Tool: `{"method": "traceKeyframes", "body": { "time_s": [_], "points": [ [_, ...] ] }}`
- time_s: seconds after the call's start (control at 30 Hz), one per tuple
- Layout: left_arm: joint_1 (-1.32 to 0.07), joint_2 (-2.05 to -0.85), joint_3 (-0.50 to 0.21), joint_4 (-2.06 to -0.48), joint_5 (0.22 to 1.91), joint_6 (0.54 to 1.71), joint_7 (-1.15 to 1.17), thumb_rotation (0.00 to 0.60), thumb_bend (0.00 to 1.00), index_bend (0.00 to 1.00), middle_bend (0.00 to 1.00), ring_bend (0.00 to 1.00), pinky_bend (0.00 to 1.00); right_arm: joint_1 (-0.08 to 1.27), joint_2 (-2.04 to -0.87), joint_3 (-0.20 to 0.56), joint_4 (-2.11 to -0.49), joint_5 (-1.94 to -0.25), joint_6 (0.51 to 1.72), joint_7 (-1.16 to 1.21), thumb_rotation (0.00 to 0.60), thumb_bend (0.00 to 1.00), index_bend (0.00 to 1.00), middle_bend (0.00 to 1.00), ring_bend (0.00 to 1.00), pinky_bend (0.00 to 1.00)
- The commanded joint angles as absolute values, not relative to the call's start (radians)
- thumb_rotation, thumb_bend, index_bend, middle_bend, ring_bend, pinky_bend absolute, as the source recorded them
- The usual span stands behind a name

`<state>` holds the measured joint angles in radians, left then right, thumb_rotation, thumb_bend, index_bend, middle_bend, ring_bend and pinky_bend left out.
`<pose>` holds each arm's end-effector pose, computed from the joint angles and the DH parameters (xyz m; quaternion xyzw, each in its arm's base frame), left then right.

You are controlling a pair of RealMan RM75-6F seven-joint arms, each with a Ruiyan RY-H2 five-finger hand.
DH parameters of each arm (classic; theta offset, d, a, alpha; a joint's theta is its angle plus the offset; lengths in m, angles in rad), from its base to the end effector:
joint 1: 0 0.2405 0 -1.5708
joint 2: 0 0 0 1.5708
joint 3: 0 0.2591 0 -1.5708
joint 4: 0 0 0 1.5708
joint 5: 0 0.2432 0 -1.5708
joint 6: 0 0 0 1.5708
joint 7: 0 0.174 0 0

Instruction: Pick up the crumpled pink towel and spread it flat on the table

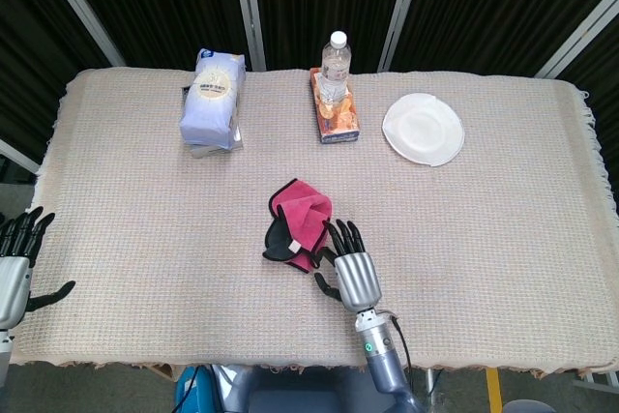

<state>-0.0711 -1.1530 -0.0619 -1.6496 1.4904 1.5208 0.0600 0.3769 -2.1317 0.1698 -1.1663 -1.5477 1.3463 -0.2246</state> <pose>-0.3150 0.2114 0.1229 -0.5781 -0.3844 -0.4008 0.5978 -0.1052 -0.2682 -0.1490 0.6045 -0.4187 0.5332 0.4183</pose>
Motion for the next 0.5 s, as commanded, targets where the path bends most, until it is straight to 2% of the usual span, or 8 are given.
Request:
{"method": "traceKeyframes", "body": {
  "time_s": [0.03,0.5],
  "points": [
    [-0.072,-1.154,-0.061,-1.647,1.489,1.518,0.060,0.600,0.03,0.00,0.00,0.00,0.00,0.385,-2.147,0.177,-1.147,-1.544,1.352,-0.211,0.600,0.31,0.52,0.13,0.00,0.00],
    [-0.077,-1.167,-0.060,-1.634,1.480,1.506,0.064,0.600,0.03,0.00,0.00,0.00,0.00,0.402,-2.181,0.181,-1.094,-1.538,1.367,-0.181,0.600,0.31,0.53,0.14,0.00,0.00]
  ]
}}
